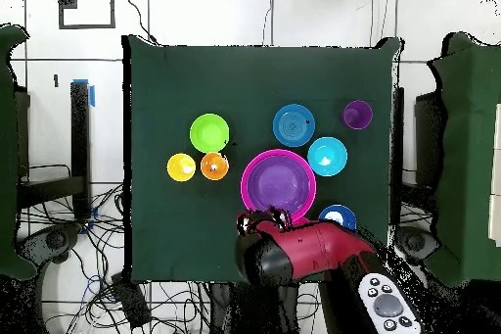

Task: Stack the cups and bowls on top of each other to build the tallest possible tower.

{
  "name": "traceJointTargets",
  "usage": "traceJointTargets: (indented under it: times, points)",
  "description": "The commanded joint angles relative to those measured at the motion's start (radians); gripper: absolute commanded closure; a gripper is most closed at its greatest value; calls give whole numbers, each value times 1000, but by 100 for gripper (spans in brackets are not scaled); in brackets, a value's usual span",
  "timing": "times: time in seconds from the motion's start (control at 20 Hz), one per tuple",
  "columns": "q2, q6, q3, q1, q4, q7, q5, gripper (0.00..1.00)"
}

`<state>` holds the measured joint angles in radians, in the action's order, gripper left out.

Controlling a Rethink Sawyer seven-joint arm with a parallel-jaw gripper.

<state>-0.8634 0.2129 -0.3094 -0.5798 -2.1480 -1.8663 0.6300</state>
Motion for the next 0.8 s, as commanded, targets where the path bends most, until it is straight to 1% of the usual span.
traceJointTargets:
  times: [0.05, 0.3, 0.45, 0.5, 0.65, 0.8]
  points:
    - [22, -8, -7, 40, -17, -93, -10, 0]
    - [9, -28, 37, 86, -15, -147, -34, 0]
    - [26, -96, 72, 136, 9, -202, -62, 0]
    - [36, -101, 88, 157, 19, -208, -65, 0]
    - [59, -90, 119, 203, 46, -209, -79, 0]
    - [62, -63, 122, 224, 57, -193, -103, 0]
